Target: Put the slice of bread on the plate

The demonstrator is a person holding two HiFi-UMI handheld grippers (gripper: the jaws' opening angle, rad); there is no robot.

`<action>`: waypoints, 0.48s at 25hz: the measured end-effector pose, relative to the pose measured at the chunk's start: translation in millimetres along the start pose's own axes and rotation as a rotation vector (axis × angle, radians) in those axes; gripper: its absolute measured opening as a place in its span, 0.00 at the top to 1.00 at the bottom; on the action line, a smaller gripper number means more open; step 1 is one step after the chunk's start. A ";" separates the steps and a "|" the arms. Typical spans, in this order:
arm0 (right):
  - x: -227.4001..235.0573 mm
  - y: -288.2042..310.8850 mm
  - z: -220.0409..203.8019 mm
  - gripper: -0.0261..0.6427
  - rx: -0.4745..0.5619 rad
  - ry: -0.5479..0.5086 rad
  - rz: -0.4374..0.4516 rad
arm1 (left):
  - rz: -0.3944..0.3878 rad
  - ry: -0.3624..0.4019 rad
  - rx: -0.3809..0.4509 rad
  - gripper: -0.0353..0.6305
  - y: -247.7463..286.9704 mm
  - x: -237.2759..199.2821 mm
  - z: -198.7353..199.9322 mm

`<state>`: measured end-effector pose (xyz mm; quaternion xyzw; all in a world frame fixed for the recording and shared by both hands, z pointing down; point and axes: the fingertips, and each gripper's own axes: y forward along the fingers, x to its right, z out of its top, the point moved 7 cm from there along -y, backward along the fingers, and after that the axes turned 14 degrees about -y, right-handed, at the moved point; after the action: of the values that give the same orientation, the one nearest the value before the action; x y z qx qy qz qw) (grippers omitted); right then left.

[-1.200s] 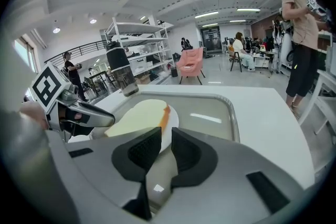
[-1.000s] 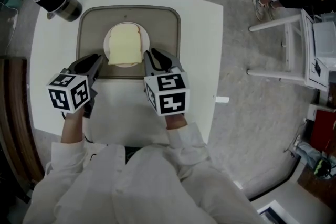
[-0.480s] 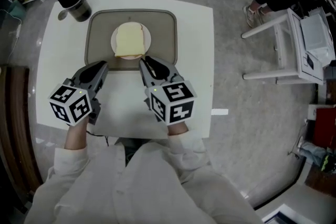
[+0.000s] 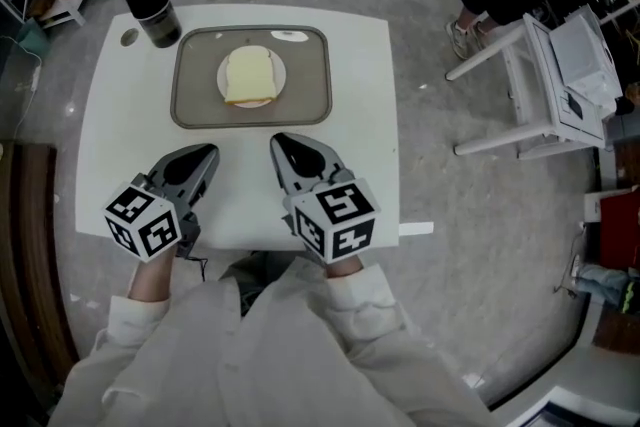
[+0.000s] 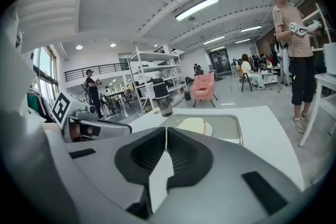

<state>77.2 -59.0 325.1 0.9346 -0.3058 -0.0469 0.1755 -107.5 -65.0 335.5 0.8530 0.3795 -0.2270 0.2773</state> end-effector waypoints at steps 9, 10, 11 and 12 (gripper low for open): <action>-29.3 -12.5 -6.6 0.93 -0.037 -0.056 0.064 | -0.001 0.036 -0.041 0.93 -5.4 18.8 -17.6; -31.4 -13.7 -6.3 0.94 -0.037 -0.059 0.074 | -0.003 0.035 -0.040 0.93 -5.3 20.7 -17.8; -33.7 -14.5 -6.0 0.94 -0.038 -0.063 0.085 | -0.005 0.032 -0.038 0.93 -5.1 22.3 -17.9; -36.0 -15.1 -5.9 0.94 -0.040 -0.067 0.097 | -0.008 0.029 -0.036 0.93 -5.0 23.6 -18.1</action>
<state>57.6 -24.6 324.5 0.9130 -0.3553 -0.0757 0.1858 -93.7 -38.3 333.3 0.8496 0.3909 -0.2089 0.2859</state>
